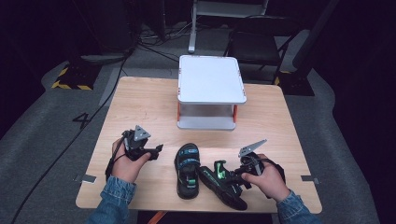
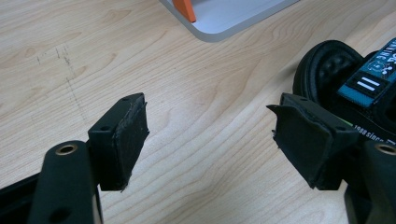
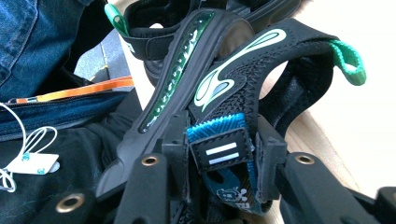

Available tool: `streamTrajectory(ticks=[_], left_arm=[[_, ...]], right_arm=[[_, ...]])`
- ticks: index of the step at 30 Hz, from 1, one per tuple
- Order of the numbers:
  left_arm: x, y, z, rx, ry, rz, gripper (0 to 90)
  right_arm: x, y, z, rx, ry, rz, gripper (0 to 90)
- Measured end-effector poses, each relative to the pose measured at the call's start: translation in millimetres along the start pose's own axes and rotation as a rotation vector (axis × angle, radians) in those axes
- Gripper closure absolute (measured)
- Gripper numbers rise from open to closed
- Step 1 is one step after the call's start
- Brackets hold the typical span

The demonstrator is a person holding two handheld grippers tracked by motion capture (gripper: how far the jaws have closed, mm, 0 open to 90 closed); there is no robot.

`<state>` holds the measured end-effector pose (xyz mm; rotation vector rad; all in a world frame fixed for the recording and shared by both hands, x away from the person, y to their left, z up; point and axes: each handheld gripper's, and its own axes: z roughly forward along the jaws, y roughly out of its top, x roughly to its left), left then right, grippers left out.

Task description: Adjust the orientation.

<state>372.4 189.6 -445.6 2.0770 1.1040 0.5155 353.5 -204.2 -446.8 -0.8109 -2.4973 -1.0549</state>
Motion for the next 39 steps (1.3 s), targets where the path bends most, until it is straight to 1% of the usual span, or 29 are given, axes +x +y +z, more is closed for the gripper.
streamTrajectory(ticks=[1, 3, 5, 6, 7, 9, 11, 12, 13, 15, 16, 18, 19, 20, 21, 23, 24, 25, 26, 27, 29, 31, 32, 33, 34, 35, 36, 37, 39], left_arm=[[0.4, 0.2, 0.1, -0.002, 0.002, 0.005, 26.3], [0.0, 0.1, 0.8, -0.001, -0.002, -0.002, 26.3], [-0.3, 0.0, 1.5, 0.002, -0.003, -0.006, 26.3], [-0.1, -0.1, 2.0, 0.004, -0.004, -0.001, 26.3], [0.0, -0.2, 2.4, 0.005, -0.003, 0.003, 26.2], [-0.1, -0.4, 2.9, 0.009, -0.005, 0.005, 26.2], [-0.9, -1.3, 3.3, 0.012, -0.007, 0.002, 26.3], [-1.3, -1.9, 3.7, 0.009, -0.008, -0.003, 26.3], [-0.8, -2.4, 3.7, 0.011, -0.006, 0.004, 26.3], [-1.0, -3.4, 3.8, 0.017, -0.006, -0.004, 26.3], [-0.9, -3.7, 3.7, 0.020, -0.004, -0.004, 26.3], [-0.7, -3.9, 3.7, 0.022, -0.002, -0.002, 26.3], [-1.3, -4.2, 4.3, 0.020, -0.004, -0.008, 26.3], [-1.1, -4.2, 4.9, 0.020, -0.005, 0.000, 26.3], [-1.6, -4.5, 5.3, 0.023, -0.006, -0.002, 26.2], [-1.3, -4.6, 5.6, 0.026, -0.006, 0.004, 26.2], [-1.3, -4.8, 5.6, 0.024, -0.009, 0.001, 26.2], [-0.8, -4.9, 5.3, 0.020, -0.008, 0.000, 26.2], [-0.4, -5.0, 4.8, 0.016, -0.006, -0.005, 26.2], [0.7, -5.0, 3.9, 0.020, -0.006, -0.001, 26.2], [1.0, -5.8, 3.6, 0.018, -0.005, -0.010, 26.2], [1.6, -6.6, 4.3, 0.017, -0.004, -0.010, 26.3], [1.8, -6.8, 4.4, 0.019, -0.003, -0.010, 26.2], [1.8, -7.1, 4.7, 0.020, -0.005, -0.013, 26.2], [2.3, -7.1, 4.5, 0.025, -0.003, -0.008, 26.3], [2.6, -7.4, 4.9, 0.024, -0.003, -0.011, 26.3], [2.6, -7.8, 5.2, 0.026, -0.003, -0.015, 26.3], [2.8, -8.4, 5.4, 0.028, -0.002, -0.016, 26.2], [2.9, -10.5, 5.8, 0.033, 0.001, -0.015, 26.3]], right_arm=[[0.6, 0.2, -0.8, 0.001, -0.002, -0.003, 66.3], [1.9, 1.1, -6.0, -0.004, -0.009, -0.011, 66.5], [1.0, 2.3, -15.9, -0.035, -0.057, -0.025, 66.4], [-0.2, 2.6, -22.1, -0.058, -0.094, -0.031, 66.4], [-1.8, 2.7, -28.6, -0.077, -0.144, -0.038, 66.3], [-5.1, 2.1, -40.1, -0.092, -0.273, -0.049, 66.1], [-12.0, -0.1, -48.2, -0.091, -0.405, -0.058, 65.8], [-17.0, -1.7, -50.5, -0.087, -0.456, -0.055, 65.5], [-22.5, -3.6, -53.0, -0.114, -0.456, -0.022, 65.1], [-31.2, -6.2, -54.3, -0.146, -0.437, 0.013, 63.5], [-32.6, -6.4, -53.9, -0.151, -0.418, 0.022, 62.9], [-30.6, -5.2, -51.2, -0.148, -0.412, 0.013, 61.4], [-29.1, -4.4, -48.4, -0.146, -0.409, -0.004, 60.8], [-26.8, -3.5, -44.7, -0.144, -0.403, -0.024, 60.0], [-24.1, -2.6, -39.6, -0.142, -0.387, -0.043, 59.2], [-19.4, -0.5, -26.3, -0.147, -0.318, -0.076, 61.0], [-17.0, 0.8, -19.2, -0.133, -0.293, -0.091, 61.1], [-14.3, 1.8, -11.1, -0.108, -0.290, -0.112, 61.3], [-12.0, 2.5, -4.0, -0.099, -0.299, -0.142, 61.2], [-9.6, 3.2, 0.7, -0.094, -0.306, -0.149, 61.2], [-6.5, 4.6, 4.2, -0.086, -0.323, -0.159, 60.6], [-4.7, 5.5, 2.2, -0.096, -0.341, -0.172, 52.9], [-3.8, 6.1, -0.4, -0.117, -0.338, -0.165, 50.6], [-2.4, 7.1, -4.8, -0.137, -0.324, -0.155, 50.4], [-0.9, 8.4, -10.8, -0.168, -0.312, -0.154, 49.9], [0.8, 9.8, -18.4, -0.207, -0.310, -0.157, 49.9], [2.3, 11.1, -26.9, -0.246, -0.318, -0.161, 50.7], [2.9, 11.9, -35.1, -0.281, -0.337, -0.166, 50.7], [-0.8, 12.5, -46.2, -0.330, -0.390, -0.182, 46.9]])
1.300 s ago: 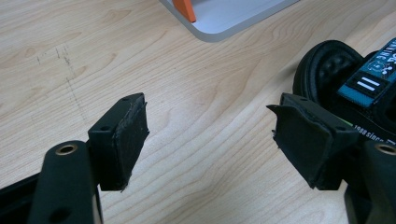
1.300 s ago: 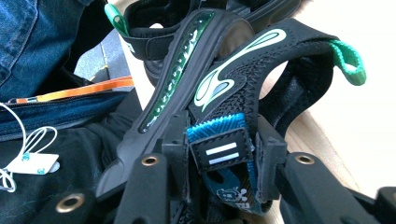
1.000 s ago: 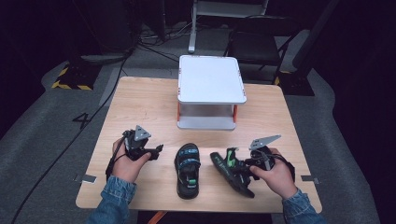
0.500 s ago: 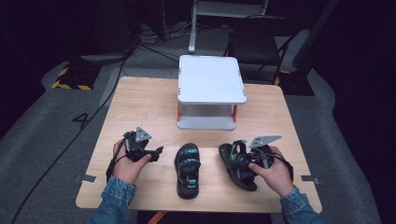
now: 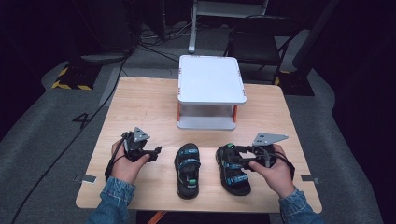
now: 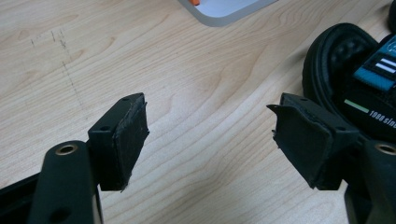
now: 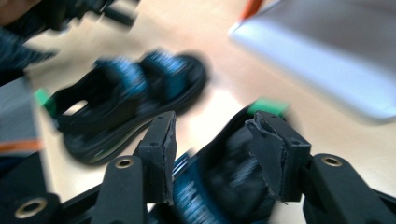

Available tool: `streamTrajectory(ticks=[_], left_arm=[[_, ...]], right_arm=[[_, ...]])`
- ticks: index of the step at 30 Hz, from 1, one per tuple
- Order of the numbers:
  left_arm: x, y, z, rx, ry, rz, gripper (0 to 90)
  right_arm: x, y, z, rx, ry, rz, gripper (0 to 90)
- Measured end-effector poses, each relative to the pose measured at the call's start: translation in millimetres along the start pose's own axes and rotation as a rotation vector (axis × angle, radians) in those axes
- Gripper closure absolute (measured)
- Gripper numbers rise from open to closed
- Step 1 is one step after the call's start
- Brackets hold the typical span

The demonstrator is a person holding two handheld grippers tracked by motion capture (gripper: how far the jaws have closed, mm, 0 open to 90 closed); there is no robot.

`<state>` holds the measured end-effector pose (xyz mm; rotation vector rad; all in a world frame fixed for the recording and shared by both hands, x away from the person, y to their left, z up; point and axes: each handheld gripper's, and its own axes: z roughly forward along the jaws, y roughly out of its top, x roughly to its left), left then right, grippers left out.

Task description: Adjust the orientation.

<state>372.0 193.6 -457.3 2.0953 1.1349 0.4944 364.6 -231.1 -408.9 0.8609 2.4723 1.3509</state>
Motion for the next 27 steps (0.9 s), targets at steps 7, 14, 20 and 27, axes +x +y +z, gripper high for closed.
streamTrajectory(ticks=[7, 14, 20, 27], left_arm=[[2.0, -17.8, -9.6, 0.024, 0.023, -0.032, 26.2], [9.1, -30.8, -22.0, 0.023, 0.051, -0.072, 26.4], [6.2, -19.8, -13.6, 0.013, 0.026, -0.054, 26.4], [-4.8, 6.2, 9.3, 0.004, -0.025, 0.013, 26.2]], right_arm=[[-21.5, -4.3, 31.4, 0.015, -0.004, -0.018, 48.8], [-23.7, 4.5, 40.8, 0.019, -0.024, -0.072, 82.5], [-22.0, 7.1, 10.2, 0.065, -0.103, -0.072, 84.7], [-17.6, 0.0, -49.3, 0.229, -0.120, 0.010, 84.9]])
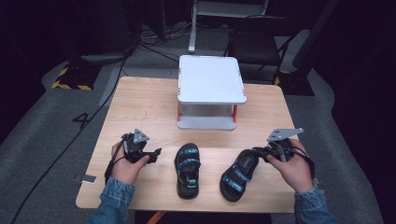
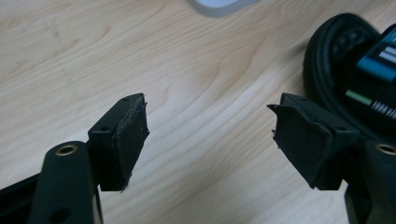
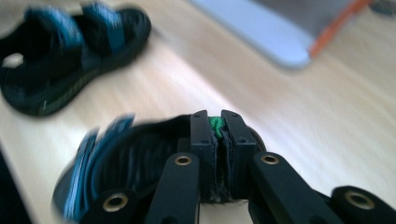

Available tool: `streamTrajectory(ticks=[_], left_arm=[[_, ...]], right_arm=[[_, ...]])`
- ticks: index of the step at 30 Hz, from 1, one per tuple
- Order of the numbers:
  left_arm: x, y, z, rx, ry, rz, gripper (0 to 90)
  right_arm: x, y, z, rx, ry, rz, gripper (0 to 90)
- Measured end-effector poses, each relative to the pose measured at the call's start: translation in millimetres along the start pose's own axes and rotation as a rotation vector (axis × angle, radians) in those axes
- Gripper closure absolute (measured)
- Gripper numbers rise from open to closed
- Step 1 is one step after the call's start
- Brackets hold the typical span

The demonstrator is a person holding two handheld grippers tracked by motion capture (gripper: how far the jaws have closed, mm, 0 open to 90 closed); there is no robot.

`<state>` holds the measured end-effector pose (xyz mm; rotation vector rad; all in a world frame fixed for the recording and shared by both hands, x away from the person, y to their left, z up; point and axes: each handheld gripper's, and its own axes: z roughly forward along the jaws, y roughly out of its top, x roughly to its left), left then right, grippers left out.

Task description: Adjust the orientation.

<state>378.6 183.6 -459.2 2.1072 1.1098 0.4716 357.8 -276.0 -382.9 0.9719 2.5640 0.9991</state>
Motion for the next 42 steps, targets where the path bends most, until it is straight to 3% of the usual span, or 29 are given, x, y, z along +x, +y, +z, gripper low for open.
streamTrajectory(ticks=[3, 5, 7, 11, 14, 16, 19, 22, 25, 27, 28, 29, 31, 34, 35, 37, 38, 40, 42], left_arm=[[-5.4, 10.1, 7.3, -0.017, -0.019, 0.008, 26.3], [-7.0, 15.8, 10.7, -0.022, -0.018, 0.024, 26.5], [-7.5, 20.5, 12.4, -0.037, -0.020, 0.025, 26.9], [-7.5, 24.4, 14.1, -0.056, -0.018, 0.021, 27.1], [-6.6, 23.2, 14.3, -0.045, -0.016, 0.022, 27.1], [-5.7, 21.7, 13.5, -0.048, -0.015, 0.015, 27.1], [-5.3, 17.3, 11.7, -0.044, -0.012, 0.007, 27.2], [-3.8, 11.6, 8.6, -0.034, -0.006, 0.004, 27.3], [-1.3, 6.5, 3.0, -0.039, 0.004, -0.012, 27.3], [0.0, 3.2, -1.0, -0.040, 0.011, -0.018, 27.2], [1.2, 1.7, -2.6, -0.041, 0.017, -0.014, 27.2], [1.8, -0.2, -4.1, -0.038, 0.016, -0.016, 27.4], [2.8, -3.9, -6.4, -0.035, 0.022, -0.019, 27.4], [4.0, -8.9, -10.2, -0.035, 0.029, -0.038, 27.4], [4.5, -10.4, -11.4, -0.040, 0.033, -0.043, 27.5], [5.3, -13.7, -14.3, -0.037, 0.039, -0.050, 27.5], [5.9, -15.1, -15.8, -0.034, 0.044, -0.047, 27.5], [7.1, -18.3, -18.6, -0.037, 0.047, -0.057, 27.6], [8.5, -21.0, -20.6, -0.035, 0.054, -0.063, 27.7]], right_arm=[[-1.0, -15.7, -13.3, 0.084, -0.001, 0.052, 84.8], [-2.0, -25.0, -15.3, 0.184, -0.004, 0.068, 84.6], [-4.8, -33.5, -14.7, 0.229, 0.013, 0.085, 84.5], [-12.2, -40.8, -16.1, 0.176, 0.026, 0.091, 80.0], [-11.2, -37.4, -13.2, 0.095, -0.009, -0.010, 55.8], [-9.1, -32.1, -11.2, 0.047, -0.050, -0.121, 49.6], [-1.5, -26.6, 0.7, 0.104, -0.038, -0.282, 52.9], [4.8, -26.9, 27.4, 0.210, 0.021, -0.401, 52.9], [10.5, -24.5, 50.4, 0.201, 0.103, -0.445, 53.9], [13.7, -22.1, 60.6, 0.198, 0.138, -0.470, 61.2], [14.1, -20.5, 62.6, 0.205, 0.130, -0.473, 70.3], [12.4, -18.5, 61.7, 0.204, 0.117, -0.463, 78.1], [10.0, -15.7, 59.6, 0.185, 0.160, -0.412, 80.6], [6.8, -8.6, 59.4, 0.077, 0.174, -0.329, 82.8], [5.1, -5.3, 60.7, 0.031, 0.164, -0.280, 82.8], [-2.5, -0.7, 66.4, -0.070, 0.117, -0.170, 82.2], [-7.5, 0.1, 71.1, -0.095, 0.080, -0.122, 81.9], [-17.0, -1.2, 83.1, -0.087, -0.014, -0.076, 80.9], [-25.0, -3.2, 93.4, -0.096, -0.038, -0.011, 73.7]])
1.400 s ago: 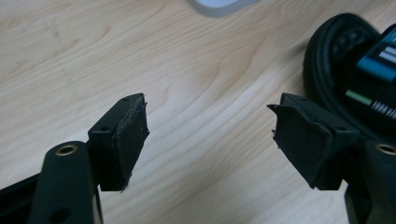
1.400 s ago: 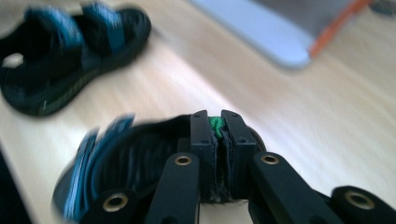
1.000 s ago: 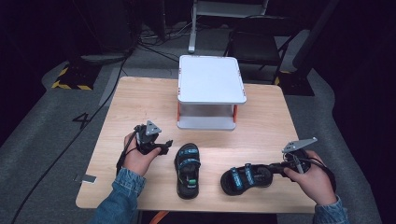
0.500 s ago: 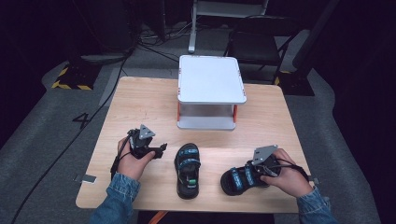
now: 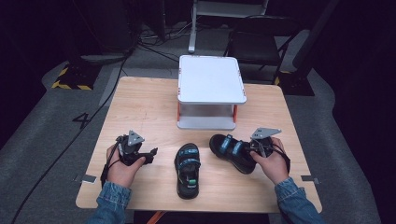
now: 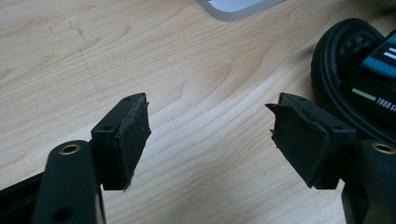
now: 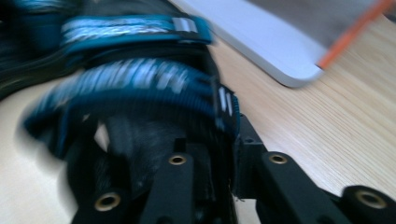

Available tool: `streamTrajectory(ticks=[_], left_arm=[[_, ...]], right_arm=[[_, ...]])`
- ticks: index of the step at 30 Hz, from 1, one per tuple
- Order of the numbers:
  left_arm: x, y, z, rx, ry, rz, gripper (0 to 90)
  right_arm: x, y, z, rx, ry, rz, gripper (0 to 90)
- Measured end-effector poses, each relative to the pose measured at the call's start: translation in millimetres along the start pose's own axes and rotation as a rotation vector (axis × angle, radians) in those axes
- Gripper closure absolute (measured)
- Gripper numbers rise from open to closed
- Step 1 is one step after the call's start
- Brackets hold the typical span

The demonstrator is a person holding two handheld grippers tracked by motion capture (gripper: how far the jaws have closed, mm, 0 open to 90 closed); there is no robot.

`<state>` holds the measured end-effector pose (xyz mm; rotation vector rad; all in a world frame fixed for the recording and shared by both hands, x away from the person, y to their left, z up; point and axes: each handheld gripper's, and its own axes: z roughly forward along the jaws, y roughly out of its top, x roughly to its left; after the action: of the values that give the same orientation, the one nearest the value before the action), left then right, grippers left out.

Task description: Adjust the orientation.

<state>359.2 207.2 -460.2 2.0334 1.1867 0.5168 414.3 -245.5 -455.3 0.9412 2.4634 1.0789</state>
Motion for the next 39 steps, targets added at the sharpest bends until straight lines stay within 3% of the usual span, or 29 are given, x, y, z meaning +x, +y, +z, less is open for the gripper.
streamTrajectory(ticks=[4, 8, 10, 12, 14, 16, 20, 22, 25, 28, 30, 31, 32, 33, 34, 35, 36, 37, 38, 39], left_arm=[[1.6, -3.2, -1.0, 0.008, 0.000, -0.009, 27.7], [0.5, -3.0, 1.1, 0.014, -0.011, -0.003, 27.7], [-0.2, -1.7, 1.8, 0.011, -0.015, -0.003, 27.7], [-0.2, 0.1, 2.9, 0.007, -0.019, -0.005, 27.7], [0.0, 2.2, 5.4, 0.006, -0.023, -0.001, 27.7], [-0.4, 2.9, 6.5, 0.008, -0.026, -0.001, 27.7], [-3.9, 9.2, 14.0, 0.008, -0.042, 0.014, 27.5], [-4.6, 11.1, 16.1, 0.007, -0.053, 0.012, 27.5], [-5.9, 13.7, 17.7, 0.003, -0.055, 0.021, 27.5], [-5.7, 15.0, 17.4, 0.005, -0.058, 0.023, 27.5], [-5.6, 15.0, 17.3, -0.002, -0.053, 0.019, 27.5], [-5.6, 15.0, 17.3, -0.002, -0.053, 0.019, 27.5], [-5.4, 14.8, 16.9, -0.003, -0.051, 0.022, 27.5], [-5.4, 14.8, 16.9, -0.003, -0.051, 0.022, 27.5], [-5.8, 14.7, 16.0, -0.001, -0.052, 0.022, 27.5], [-5.8, 14.7, 16.0, -0.001, -0.052, 0.022, 27.5], [-5.8, 14.8, 15.6, -0.001, -0.052, 0.022, 27.5], [-5.8, 15.0, 15.4, -0.003, -0.052, 0.022, 27.5], [-6.1, 15.6, 15.7, -0.005, -0.049, 0.023, 27.5], [-6.1, 15.6, 15.7, -0.005, -0.049, 0.023, 27.5]], right_arm=[[-4.6, 2.5, 3.9, -0.097, 0.030, 0.062, 52.6], [-3.0, 3.5, -2.9, -0.127, 0.005, 0.023, 45.5], [-1.6, 4.4, -12.6, -0.126, 0.004, 0.008, 43.0], [-1.8, 6.2, -27.7, -0.196, 0.015, 0.030, 39.0], [-3.8, 9.1, -45.6, -0.231, 0.029, 0.058, 36.9], [-4.1, 10.2, -57.5, -0.221, 0.031, 0.050, 31.4], [3.8, 4.8, -62.0, -0.040, 0.080, -0.033, 26.3], [8.6, 0.4, -54.1, 0.038, 0.089, -0.060, 26.3], [10.5, -7.8, -38.0, 0.110, 0.059, -0.053, 30.5], [11.0, -12.5, -33.1, 0.106, 0.098, -0.021, 59.9], [16.0, -10.6, -34.2, 0.107, 0.117, -0.009, 69.0], [16.0, -10.6, -34.2, 0.107, 0.117, -0.009, 69.0], [27.0, -6.7, -34.2, 0.091, 0.148, 0.004, 71.2], [27.0, -6.7, -34.2, 0.091, 0.148, 0.004, 71.2], [39.9, -1.6, -33.9, 0.097, 0.161, -0.002, 71.3], [39.9, -1.6, -33.9, 0.097, 0.161, -0.002, 71.3], [48.5, 1.3, -33.4, 0.099, 0.176, -0.004, 71.2], [59.4, 4.4, -32.1, 0.099, 0.203, 0.000, 71.2], [75.8, 7.9, -28.7, 0.097, 0.259, 0.001, 71.0], [81.9, 8.7, -27.4, 0.104, 0.274, 0.008, 70.8]])
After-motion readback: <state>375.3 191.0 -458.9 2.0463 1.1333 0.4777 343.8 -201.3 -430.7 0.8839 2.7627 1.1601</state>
